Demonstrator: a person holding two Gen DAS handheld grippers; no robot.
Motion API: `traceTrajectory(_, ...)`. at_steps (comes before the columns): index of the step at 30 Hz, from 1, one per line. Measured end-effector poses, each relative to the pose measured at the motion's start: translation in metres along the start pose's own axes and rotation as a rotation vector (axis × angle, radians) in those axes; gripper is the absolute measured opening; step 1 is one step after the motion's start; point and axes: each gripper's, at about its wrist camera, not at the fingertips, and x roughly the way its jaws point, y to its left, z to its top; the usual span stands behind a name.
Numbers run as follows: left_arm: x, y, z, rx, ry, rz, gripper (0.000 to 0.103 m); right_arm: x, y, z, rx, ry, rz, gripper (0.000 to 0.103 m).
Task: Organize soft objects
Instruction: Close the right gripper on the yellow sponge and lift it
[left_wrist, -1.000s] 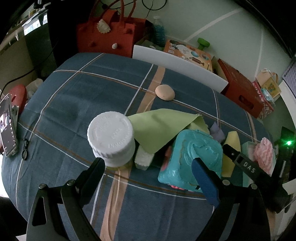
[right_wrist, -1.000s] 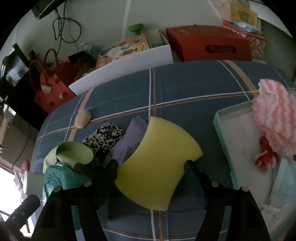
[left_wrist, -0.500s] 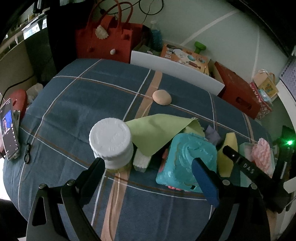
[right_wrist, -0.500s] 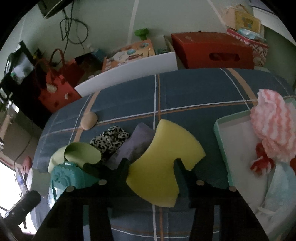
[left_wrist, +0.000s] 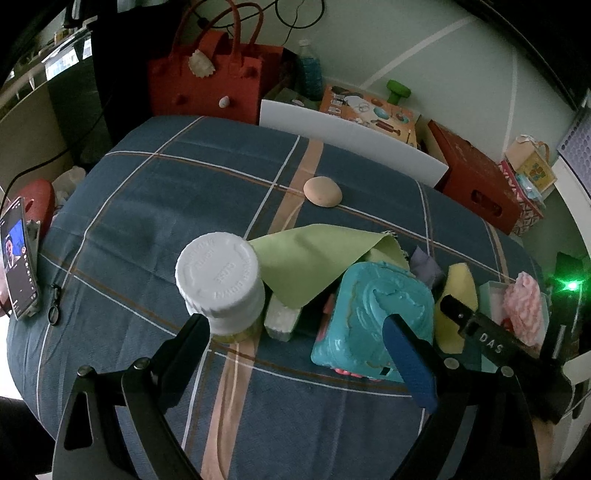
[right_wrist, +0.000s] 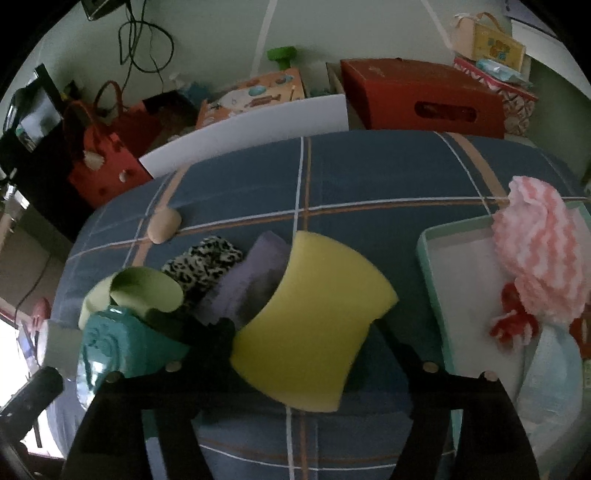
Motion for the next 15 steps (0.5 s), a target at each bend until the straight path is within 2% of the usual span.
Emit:
traceTrajectory(7, 0.001, 0.004, 0.000, -0.006, 0.004, -0.007, 0.095, 0.021, -0.002, -0.005, 0.026, 0.062, 0.029, 0.079)
traceTrajectory(15, -0.004, 0.003, 0.001, -0.002, -0.012, -0.009, 0.095, 0.002, 0.000, -0.002, 0.018, 0.000, 0.032, 0.072)
